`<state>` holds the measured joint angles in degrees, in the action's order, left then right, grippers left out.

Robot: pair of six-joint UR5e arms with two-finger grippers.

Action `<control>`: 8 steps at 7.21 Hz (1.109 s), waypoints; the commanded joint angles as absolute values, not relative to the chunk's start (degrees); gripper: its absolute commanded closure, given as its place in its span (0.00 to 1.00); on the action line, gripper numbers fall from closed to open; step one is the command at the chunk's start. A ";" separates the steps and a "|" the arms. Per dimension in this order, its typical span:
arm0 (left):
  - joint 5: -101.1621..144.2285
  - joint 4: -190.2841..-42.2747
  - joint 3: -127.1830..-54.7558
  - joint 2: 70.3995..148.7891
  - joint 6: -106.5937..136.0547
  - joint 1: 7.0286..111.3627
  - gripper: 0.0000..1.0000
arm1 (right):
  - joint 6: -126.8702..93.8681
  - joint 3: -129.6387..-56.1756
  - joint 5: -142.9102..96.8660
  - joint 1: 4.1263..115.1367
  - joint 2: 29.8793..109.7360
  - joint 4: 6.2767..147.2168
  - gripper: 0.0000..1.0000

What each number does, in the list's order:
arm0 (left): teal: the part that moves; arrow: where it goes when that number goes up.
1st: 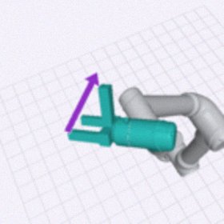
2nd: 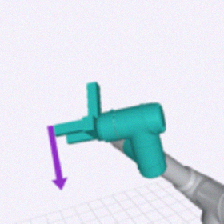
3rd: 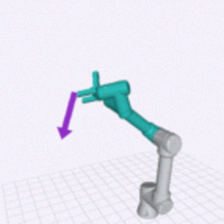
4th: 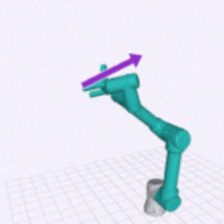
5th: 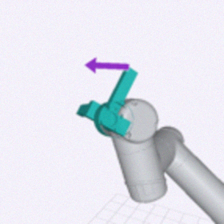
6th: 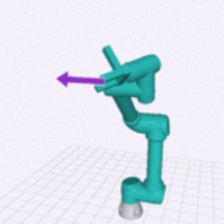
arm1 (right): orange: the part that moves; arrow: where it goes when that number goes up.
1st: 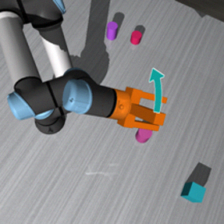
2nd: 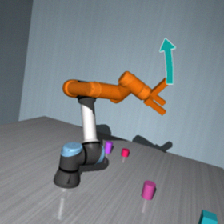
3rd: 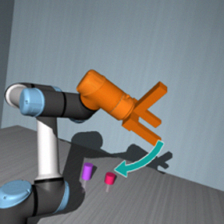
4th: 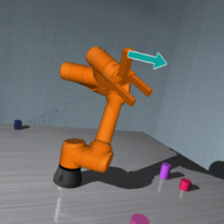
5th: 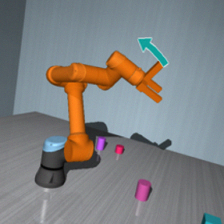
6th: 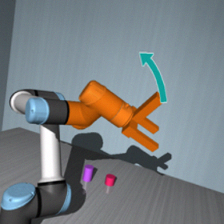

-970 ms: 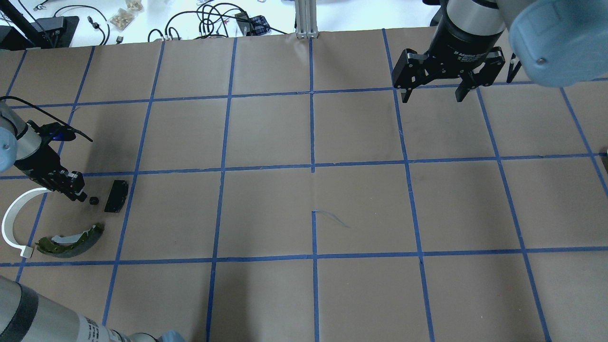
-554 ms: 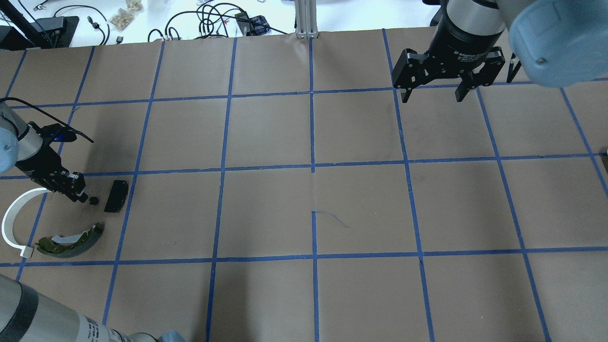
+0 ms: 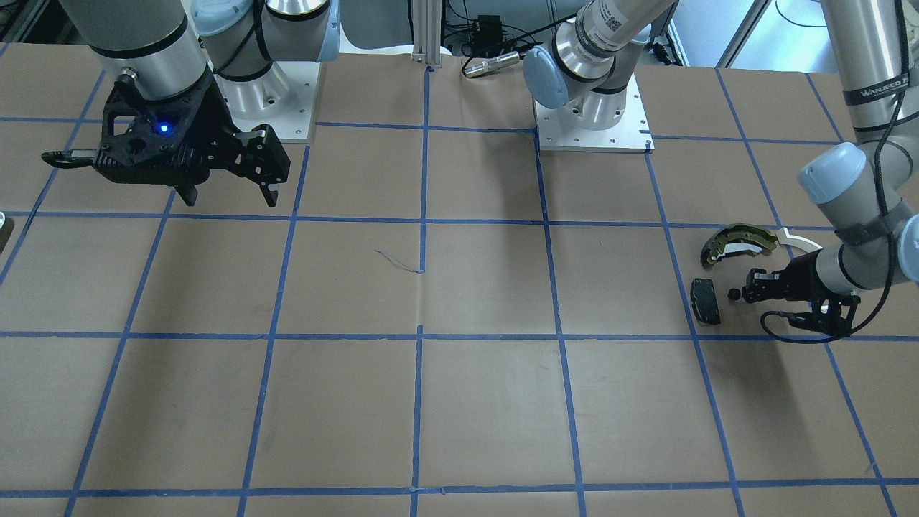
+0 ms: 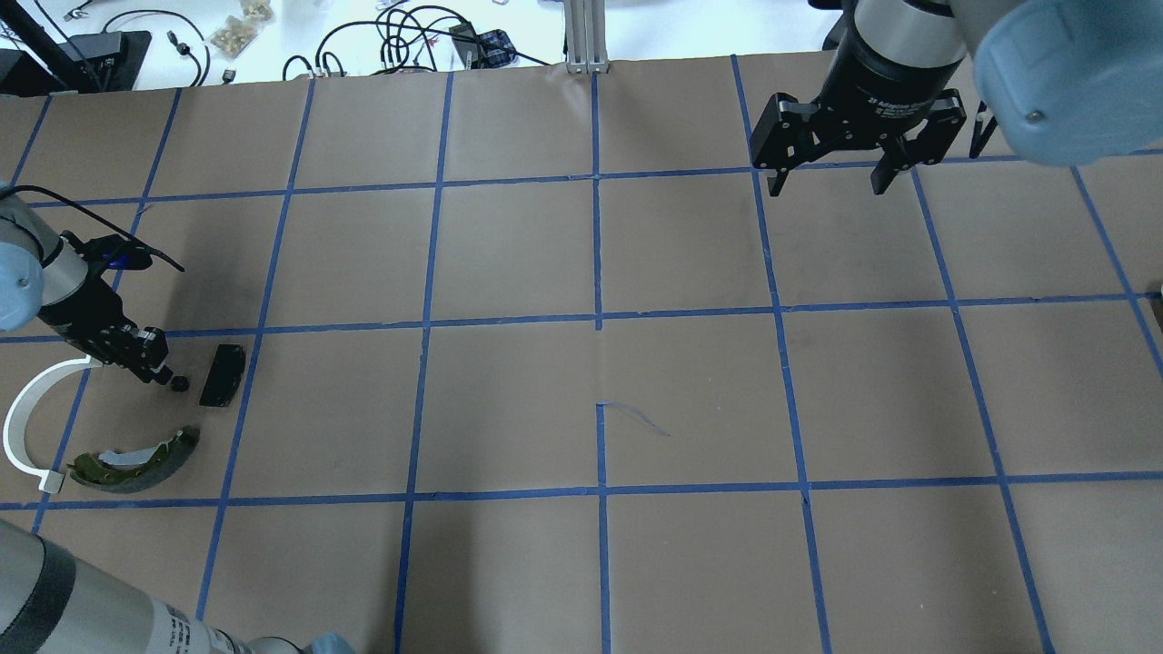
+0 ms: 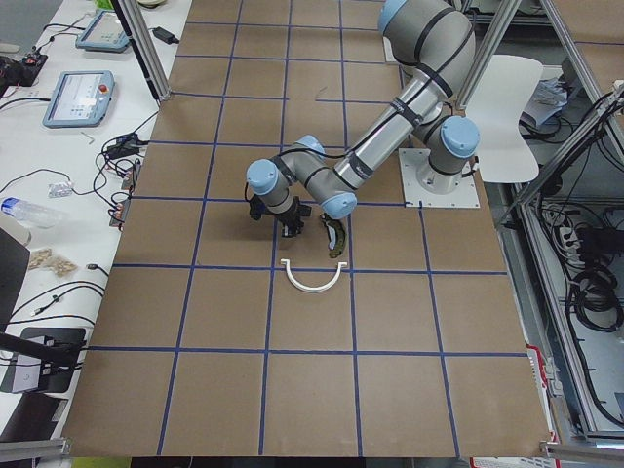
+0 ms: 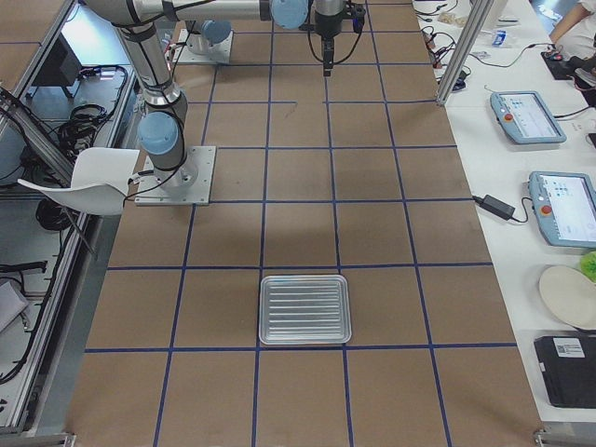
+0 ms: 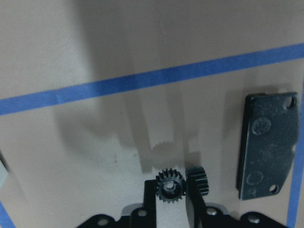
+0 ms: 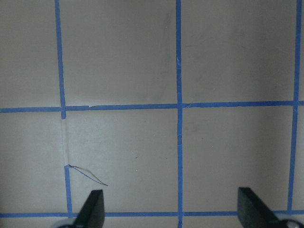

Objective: Place bearing gear from tray to pile

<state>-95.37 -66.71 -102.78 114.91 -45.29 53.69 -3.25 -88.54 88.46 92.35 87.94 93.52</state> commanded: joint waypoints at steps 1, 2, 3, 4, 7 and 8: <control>-95.19 -66.71 -102.83 114.35 -45.18 53.70 0.20 | -3.25 -88.51 88.42 92.37 87.98 93.52 0.00; -95.19 -66.71 -102.83 114.17 -45.09 53.79 0.19 | -3.25 -88.51 88.50 92.37 87.98 93.43 0.00; -95.19 -66.97 -102.05 114.08 -44.57 54.14 0.19 | -3.25 -88.51 88.33 92.29 87.98 93.51 0.00; -93.27 -67.23 -100.91 113.12 -43.08 54.58 0.17 | -3.25 -88.51 88.50 92.29 87.98 93.52 0.00; -91.50 -85.09 -88.29 107.69 -28.35 63.34 0.00 | -2.99 -88.59 88.51 92.29 87.89 93.51 0.00; -91.41 -93.17 -83.54 105.93 -22.04 65.46 0.00 | -3.08 -88.51 88.51 92.29 87.98 93.52 0.00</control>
<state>-91.61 -83.66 -89.38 108.24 -29.14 62.50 -3.06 -88.57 88.51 92.29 87.92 93.49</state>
